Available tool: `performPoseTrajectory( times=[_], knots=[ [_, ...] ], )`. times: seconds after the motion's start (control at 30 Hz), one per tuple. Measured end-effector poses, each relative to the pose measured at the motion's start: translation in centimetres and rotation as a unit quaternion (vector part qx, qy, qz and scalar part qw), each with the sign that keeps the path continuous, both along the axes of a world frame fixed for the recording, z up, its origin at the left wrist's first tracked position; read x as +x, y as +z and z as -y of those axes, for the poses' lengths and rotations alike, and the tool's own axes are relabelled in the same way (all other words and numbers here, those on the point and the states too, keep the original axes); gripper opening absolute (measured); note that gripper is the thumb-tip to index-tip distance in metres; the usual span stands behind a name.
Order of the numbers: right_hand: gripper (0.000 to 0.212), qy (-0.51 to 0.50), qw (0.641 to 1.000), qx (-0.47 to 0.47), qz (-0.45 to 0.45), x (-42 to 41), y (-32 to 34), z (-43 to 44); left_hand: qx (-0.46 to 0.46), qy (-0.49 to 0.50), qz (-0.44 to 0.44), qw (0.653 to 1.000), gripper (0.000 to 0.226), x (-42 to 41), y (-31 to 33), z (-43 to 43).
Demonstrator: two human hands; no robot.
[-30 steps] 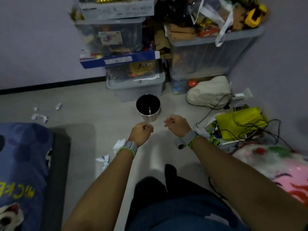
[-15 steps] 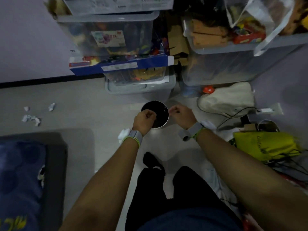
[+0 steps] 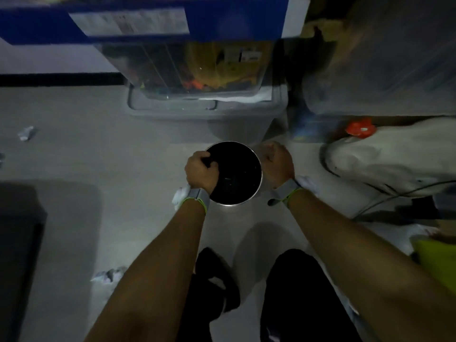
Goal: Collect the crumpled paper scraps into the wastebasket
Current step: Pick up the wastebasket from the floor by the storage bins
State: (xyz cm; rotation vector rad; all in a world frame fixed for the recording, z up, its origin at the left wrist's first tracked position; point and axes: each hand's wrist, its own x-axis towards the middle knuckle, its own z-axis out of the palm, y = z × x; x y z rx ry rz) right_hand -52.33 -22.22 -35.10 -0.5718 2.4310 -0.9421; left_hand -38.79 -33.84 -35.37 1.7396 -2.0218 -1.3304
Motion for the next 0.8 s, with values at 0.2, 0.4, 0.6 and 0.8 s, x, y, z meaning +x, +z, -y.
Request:
performPoseTrajectory(
  times=[0.2, 0.4, 0.6, 0.8],
  knots=[
    [0.036, 0.002, 1.0, 0.006, -0.003, -2.2, -12.7, 1.3, -0.019, 0.064, 0.088, 0.994, 0.066, -1.0, -12.6, 2.4],
    [0.035, -0.003, 0.996, 0.037, 0.083, -3.4, -18.2, 2.2, -0.036, 0.056, 0.14, 0.988, 0.03, -0.7, -17.6, 3.5],
    [0.023, 0.019, 0.997, 0.061, 0.043, -3.2, -19.6, 2.8, -0.054, 0.067, 0.147, 0.985, 0.019, -0.6, -18.2, 3.9],
    [0.008, 0.051, 0.995, 0.078, 0.045, -3.5, -19.4, 3.0, -0.051, 0.062, 0.143, 0.986, 0.019, -0.7, -18.3, 4.1]
  ],
)
